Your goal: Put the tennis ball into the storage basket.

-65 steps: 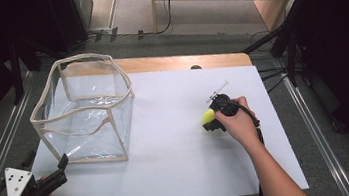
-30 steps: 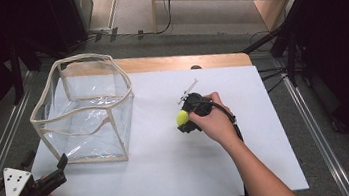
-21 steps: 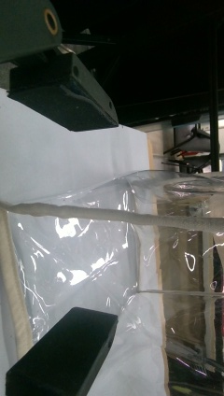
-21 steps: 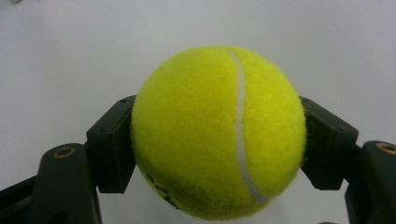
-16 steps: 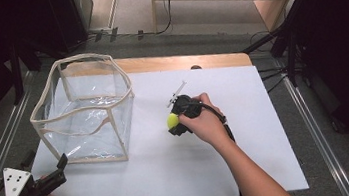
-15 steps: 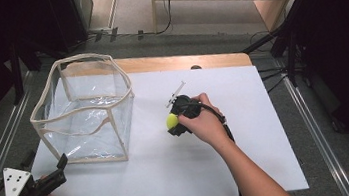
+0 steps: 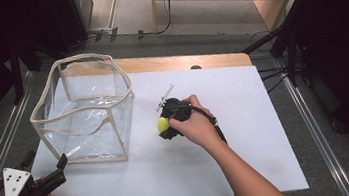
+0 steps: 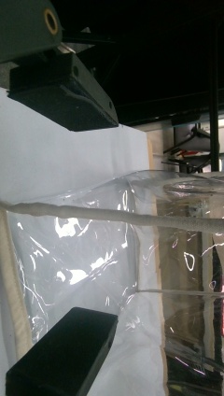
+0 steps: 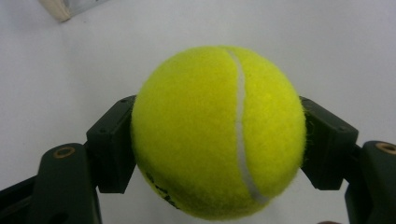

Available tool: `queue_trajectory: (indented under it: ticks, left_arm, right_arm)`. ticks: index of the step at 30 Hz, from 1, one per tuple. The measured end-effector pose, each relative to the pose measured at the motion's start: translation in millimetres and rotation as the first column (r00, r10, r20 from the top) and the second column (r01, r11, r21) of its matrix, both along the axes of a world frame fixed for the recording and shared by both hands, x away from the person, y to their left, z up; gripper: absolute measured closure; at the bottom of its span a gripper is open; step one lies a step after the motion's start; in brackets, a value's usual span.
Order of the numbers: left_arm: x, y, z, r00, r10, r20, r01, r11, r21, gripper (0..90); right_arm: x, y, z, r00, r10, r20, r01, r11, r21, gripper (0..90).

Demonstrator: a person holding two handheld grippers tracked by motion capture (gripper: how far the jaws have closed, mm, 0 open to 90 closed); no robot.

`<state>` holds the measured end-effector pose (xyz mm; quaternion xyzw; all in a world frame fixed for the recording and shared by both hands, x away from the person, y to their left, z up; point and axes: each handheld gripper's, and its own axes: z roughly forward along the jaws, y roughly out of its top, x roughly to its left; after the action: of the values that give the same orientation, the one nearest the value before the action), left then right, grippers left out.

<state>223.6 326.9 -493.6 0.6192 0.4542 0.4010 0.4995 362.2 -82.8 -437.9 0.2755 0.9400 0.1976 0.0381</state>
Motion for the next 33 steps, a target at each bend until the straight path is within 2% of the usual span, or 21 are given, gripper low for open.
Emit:
queue_trajectory:
  ticks: [17,19,23,32,33]
  left_arm:
    - [0.1,0.2,0.0,1.0,-0.003,0.001,0.003,1.0,-0.002,6.8]
    - [0.1,0.3,0.0,1.0,-0.003,0.001,0.003,1.0,-0.002,6.8]
    - [0.1,0.2,0.0,1.0,-0.003,0.001,0.003,1.0,-0.002,6.8]
    - [0.0,0.5,0.2,1.0,-0.001,-0.001,0.001,1.0,-0.003,6.8]
    - [0.0,0.6,0.2,1.0,-0.002,-0.001,0.002,1.0,-0.004,6.8]
  right_arm:
    - [-3.6,27.9,0.5,0.997,0.077,-0.005,-0.077,0.997,0.0,23.5]
    - [-4.5,29.5,0.8,0.9975,0.07,-0.012,-0.07,0.998,0.004,23.5]
    - [-5.6,37.0,1.9,0.9951,0.098,-0.009,-0.098,0.995,0.01,23.5]
    - [-8.5,48.6,4.0,0.9924,0.123,-0.006,-0.123,0.992,0.014,23.5]
    - [-8.6,50.8,4.6,0.9899,0.142,0.0,-0.142,0.99,0.014,23.5]
